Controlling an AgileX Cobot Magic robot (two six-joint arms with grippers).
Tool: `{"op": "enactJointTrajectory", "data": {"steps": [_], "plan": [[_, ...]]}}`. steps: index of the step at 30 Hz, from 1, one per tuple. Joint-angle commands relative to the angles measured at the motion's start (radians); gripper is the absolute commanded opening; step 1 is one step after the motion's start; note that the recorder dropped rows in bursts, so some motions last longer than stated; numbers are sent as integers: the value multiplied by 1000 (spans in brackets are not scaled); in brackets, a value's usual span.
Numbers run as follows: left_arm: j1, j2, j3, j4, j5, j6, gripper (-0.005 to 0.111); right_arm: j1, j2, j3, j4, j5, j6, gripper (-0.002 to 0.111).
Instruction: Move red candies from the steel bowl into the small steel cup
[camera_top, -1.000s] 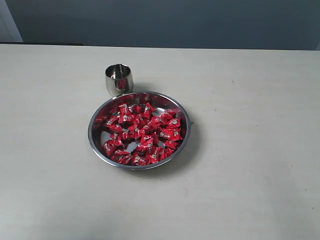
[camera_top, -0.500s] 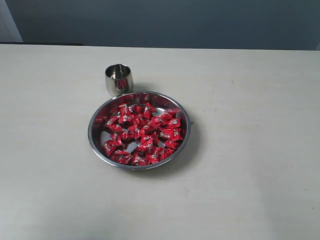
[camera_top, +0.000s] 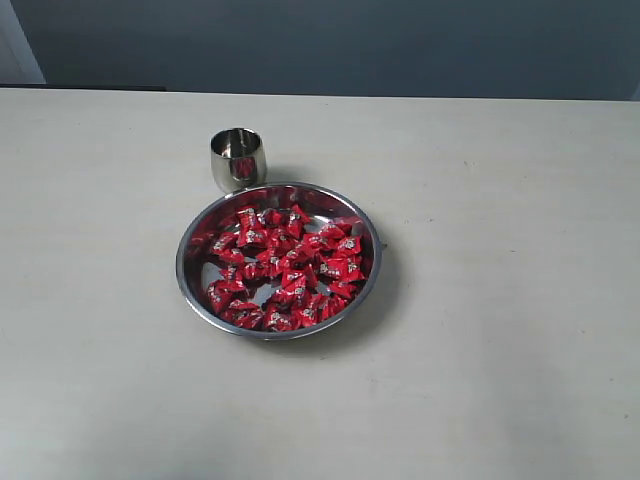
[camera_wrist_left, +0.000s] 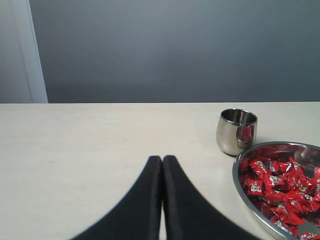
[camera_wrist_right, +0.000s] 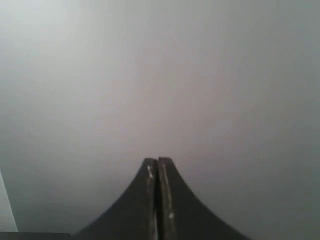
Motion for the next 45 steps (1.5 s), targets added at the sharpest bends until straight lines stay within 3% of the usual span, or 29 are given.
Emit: {"op": "enactJointTrajectory", "data": {"steps": [1,8,14,18,20,23,28,32,35,38,45], "plan": [[1,-5,1,0,-4,-4,0,90,253,-217,-184,37,98,-1],[1,-5,1,0,-6,-4,0,286,632,-448,-821,19,676,-1],[1,-5,1,0,-6,-4,0,370,903,-587,-821,86,583,-1],[1,-5,1,0,-6,-4,0,396,1030,-663,-821,516,539,-1],[1,-5,1,0,-6,-4,0,396,1067,-679,-789,621,439,-1],[1,-5,1,0,-6,-4,0,394,1077,-681,-281,682,12,-1],[1,-5,1,0,-6,-4,0,400,1077,-681,673,823,-956,-1],[1,-5,1,0,-6,-4,0,435,1077,-681,1122,923,-1414,-1],[1,-5,1,0,-6,-4,0,483,1077,-681,1319,933,-1593,-1],[1,-5,1,0,-6,-4,0,537,1084,-681,1384,944,-1693,4],[1,-5,1,0,-6,-4,0,634,1138,-681,1391,922,-1697,45]]}}
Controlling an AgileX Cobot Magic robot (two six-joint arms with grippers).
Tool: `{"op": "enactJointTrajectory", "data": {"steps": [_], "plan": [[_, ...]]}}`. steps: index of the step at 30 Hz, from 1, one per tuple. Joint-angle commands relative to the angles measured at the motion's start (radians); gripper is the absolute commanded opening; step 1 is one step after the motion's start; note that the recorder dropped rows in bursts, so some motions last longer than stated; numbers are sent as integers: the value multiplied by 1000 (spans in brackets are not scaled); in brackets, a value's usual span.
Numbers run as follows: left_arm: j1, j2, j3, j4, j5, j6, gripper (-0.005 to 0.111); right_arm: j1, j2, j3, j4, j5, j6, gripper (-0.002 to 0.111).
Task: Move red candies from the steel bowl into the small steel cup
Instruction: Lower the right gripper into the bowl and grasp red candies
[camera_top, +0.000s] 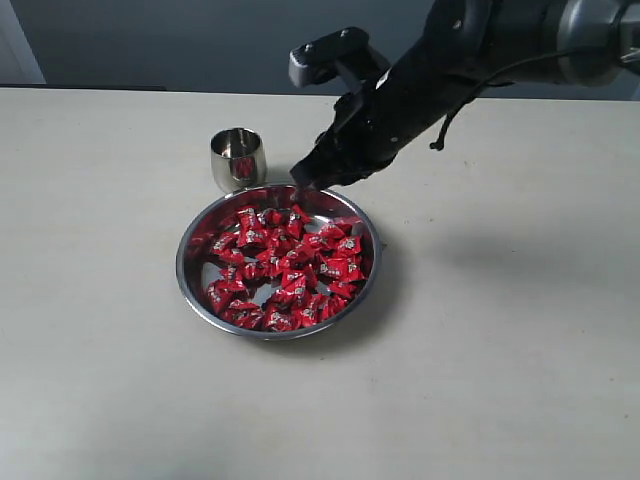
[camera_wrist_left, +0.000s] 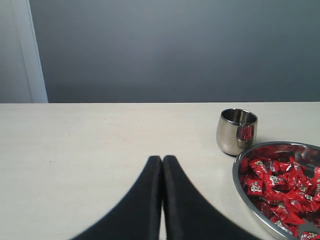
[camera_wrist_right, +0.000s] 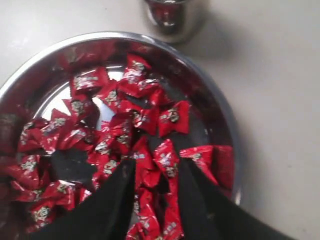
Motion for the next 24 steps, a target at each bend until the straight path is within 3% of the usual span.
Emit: {"op": "enactJointTrajectory", "data": {"steps": [1,9,24], "plan": [[1,-5,1,0,-6,-4,0,46,45,-5,35,-36,-19,47],[1,-5,1,0,-6,-4,0,110,154,-5,149,-107,-15,45],[1,-5,1,0,-4,-4,0,112,205,-5,175,-226,-15,45]]}}
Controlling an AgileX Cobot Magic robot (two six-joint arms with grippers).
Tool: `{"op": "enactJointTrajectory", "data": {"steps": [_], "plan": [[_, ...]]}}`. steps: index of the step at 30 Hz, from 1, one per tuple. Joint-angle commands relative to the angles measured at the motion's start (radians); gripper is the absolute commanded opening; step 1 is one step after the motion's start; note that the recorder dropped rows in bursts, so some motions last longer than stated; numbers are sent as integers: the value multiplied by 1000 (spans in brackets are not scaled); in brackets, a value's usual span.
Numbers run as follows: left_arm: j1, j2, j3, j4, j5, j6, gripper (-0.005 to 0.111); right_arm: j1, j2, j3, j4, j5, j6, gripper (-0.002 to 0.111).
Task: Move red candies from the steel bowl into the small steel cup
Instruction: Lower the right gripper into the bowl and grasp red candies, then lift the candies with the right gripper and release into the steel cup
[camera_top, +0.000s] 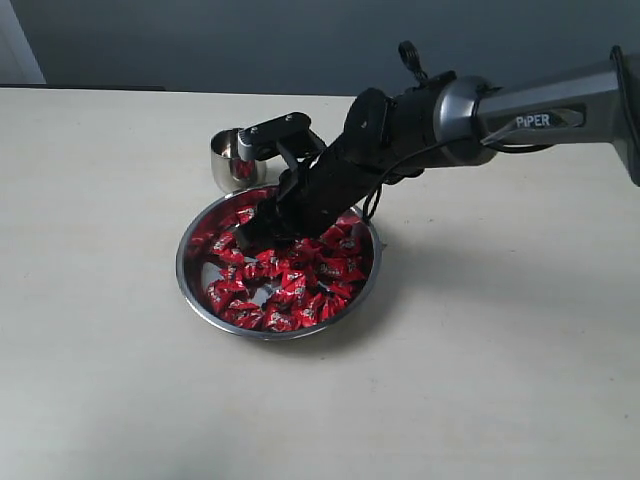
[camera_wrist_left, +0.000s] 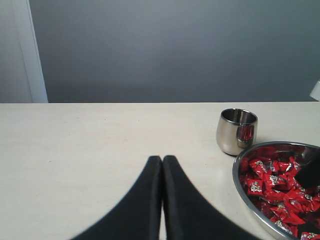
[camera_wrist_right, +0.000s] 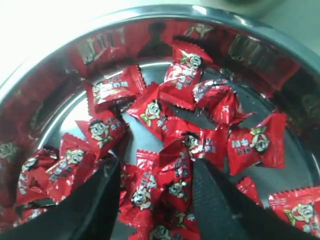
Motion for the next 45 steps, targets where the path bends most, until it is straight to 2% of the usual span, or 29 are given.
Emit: {"op": "enactJointTrajectory", "data": {"steps": [1,12,14,20,26,35,39,45], "plan": [[1,-5,1,0,-4,-4,0,-1,1,-5,14,-39,-6,45],[1,-5,1,0,-4,-4,0,-1,33,-5,6,-48,-6,31],[1,-5,1,0,-4,-4,0,-1,23,-5,6,-60,-5,25],[1,-5,1,0,-4,-4,0,-1,-9,-5,6,-76,-5,-1],[1,-5,1,0,-4,-4,0,-1,-61,-5,6,-117,-5,-1],[1,-5,1,-5,-6,-4,0,-1,-85,-42,22,-284,-5,-1],[1,-5,1,-5,-6,-4,0,-1,-72,-117,33,-332,-5,-1],[1,-5,1,-5,-6,-4,0,-1,34,-307,33,-232,-5,-1]]}}
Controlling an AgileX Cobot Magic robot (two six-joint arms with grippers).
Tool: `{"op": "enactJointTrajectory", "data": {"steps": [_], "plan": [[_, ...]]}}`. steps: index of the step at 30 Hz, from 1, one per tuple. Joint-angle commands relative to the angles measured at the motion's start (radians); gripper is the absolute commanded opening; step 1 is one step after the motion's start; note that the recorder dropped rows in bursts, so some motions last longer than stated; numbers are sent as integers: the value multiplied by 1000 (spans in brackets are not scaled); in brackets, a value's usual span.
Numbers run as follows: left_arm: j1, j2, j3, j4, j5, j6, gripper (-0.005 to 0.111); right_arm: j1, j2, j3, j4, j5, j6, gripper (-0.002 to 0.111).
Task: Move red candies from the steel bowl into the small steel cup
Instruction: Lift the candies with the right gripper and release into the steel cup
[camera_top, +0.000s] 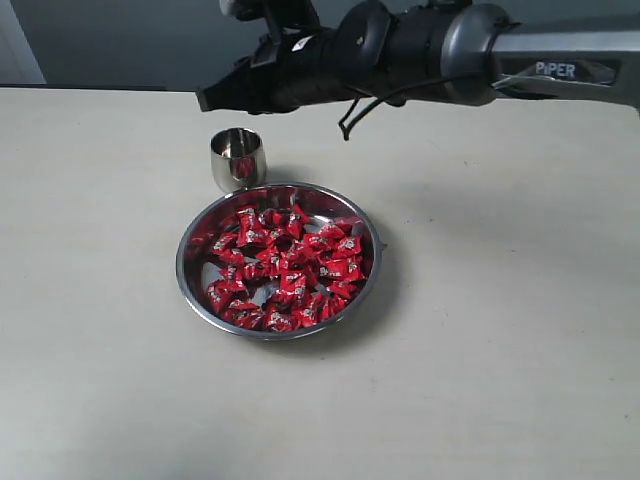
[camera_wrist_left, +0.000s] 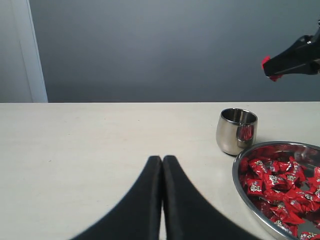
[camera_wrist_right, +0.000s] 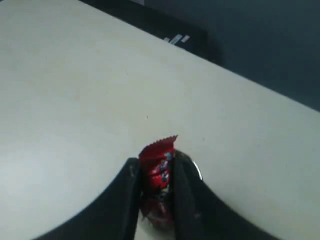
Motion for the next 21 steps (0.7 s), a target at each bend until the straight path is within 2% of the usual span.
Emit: {"op": "enactJointTrajectory", "data": {"steps": [1,7,18,19,21], "plan": [[1,-5,1,-5,-6,-4,0,-1,88,-131,3,77,-5,-1],[1,-5,1,-5,-6,-4,0,-1,178,-245,3,127,-5,-1],[1,-5,1,-5,-6,-4,0,-3,218,-252,-40,125,-2,-1],[1,-5,1,-5,-6,-4,0,-3,218,-252,-53,125,-2,0],[1,-5,1,-5,-6,-4,0,-3,218,-252,-72,125,-2,11]]}}
